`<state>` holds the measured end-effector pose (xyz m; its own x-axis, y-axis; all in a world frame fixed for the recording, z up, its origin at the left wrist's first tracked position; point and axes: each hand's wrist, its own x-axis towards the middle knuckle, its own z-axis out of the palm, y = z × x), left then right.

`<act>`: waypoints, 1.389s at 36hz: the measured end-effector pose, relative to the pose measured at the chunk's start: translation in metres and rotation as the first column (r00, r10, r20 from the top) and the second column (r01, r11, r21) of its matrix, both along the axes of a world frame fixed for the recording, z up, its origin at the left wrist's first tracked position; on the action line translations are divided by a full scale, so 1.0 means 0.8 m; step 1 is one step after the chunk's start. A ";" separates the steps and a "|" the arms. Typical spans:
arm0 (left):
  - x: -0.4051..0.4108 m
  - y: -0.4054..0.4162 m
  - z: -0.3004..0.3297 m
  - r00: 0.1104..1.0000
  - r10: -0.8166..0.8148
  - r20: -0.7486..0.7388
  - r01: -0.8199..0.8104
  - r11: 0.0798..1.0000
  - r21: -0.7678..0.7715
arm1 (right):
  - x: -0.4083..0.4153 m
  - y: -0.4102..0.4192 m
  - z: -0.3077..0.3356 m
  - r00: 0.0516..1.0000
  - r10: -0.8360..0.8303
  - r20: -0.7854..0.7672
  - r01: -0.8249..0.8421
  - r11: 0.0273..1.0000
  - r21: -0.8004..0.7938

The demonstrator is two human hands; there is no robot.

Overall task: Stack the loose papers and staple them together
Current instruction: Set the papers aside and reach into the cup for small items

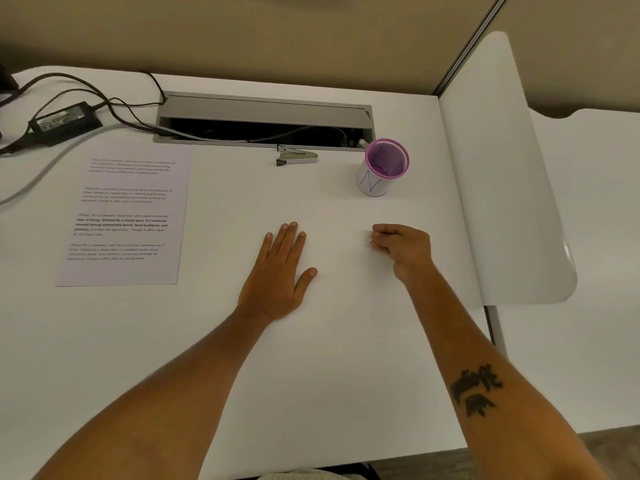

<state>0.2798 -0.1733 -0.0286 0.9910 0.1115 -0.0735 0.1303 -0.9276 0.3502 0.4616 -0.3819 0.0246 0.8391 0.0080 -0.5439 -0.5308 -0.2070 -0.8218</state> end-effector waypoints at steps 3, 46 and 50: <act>0.000 0.000 0.000 1.000 -0.001 0.001 0.001 1.000 -0.004 | 0.016 -0.005 0.020 0.976 -0.060 -0.209 0.108 0.968 0.227; 0.002 0.001 0.006 0.999 -0.004 -0.036 0.003 1.000 -0.015 | 0.147 0.067 0.115 0.669 0.588 0.455 -0.128 0.694 -0.709; 0.002 0.001 0.005 0.999 -0.006 -0.038 0.005 1.000 -0.014 | 0.139 0.062 0.116 0.673 0.568 0.474 -0.120 0.716 -0.687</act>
<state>0.2817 -0.1724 -0.0248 0.9881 0.1047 -0.1123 0.1385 -0.9235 0.3577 0.5730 -0.3325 0.1177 0.9607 0.2616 0.0930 0.2676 -0.7829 -0.5617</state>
